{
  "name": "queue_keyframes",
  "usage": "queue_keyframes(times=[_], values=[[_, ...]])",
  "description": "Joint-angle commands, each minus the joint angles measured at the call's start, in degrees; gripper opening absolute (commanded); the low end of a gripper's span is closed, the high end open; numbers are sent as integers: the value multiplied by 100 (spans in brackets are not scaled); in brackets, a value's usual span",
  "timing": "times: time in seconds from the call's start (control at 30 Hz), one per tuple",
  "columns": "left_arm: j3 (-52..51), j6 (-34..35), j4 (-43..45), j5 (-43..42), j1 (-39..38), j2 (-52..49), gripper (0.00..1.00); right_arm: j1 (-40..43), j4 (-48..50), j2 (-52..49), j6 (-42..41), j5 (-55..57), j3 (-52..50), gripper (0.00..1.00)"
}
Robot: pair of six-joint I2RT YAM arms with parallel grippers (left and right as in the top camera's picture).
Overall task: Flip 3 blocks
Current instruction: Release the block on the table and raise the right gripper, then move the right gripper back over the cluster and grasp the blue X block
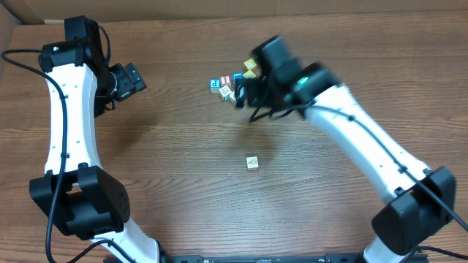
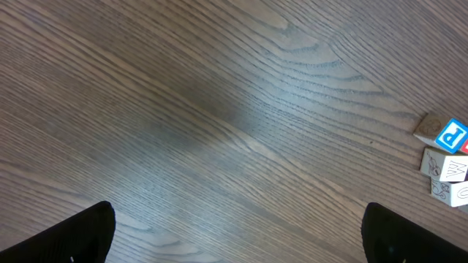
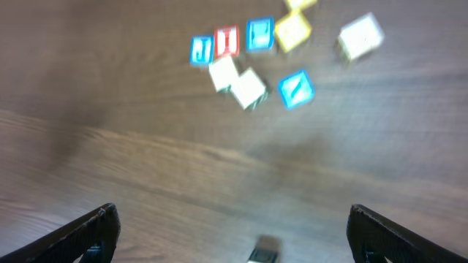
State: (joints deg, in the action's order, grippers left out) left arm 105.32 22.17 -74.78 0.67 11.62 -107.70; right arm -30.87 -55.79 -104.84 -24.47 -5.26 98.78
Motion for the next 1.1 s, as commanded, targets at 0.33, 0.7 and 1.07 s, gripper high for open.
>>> queue_keyframes(times=[0.33, 0.7, 1.07], values=[[129, 13, 7, -24, -39, -42, 100, 852, 393, -1130, 1425, -529, 59, 100], [129, 13, 4, -24, -39, -42, 100, 579, 1058, -1888, 1427, -444, 22, 89], [129, 13, 7, -24, -39, -42, 100, 575, 1847, -1947, 1429, -35, -442, 66]])
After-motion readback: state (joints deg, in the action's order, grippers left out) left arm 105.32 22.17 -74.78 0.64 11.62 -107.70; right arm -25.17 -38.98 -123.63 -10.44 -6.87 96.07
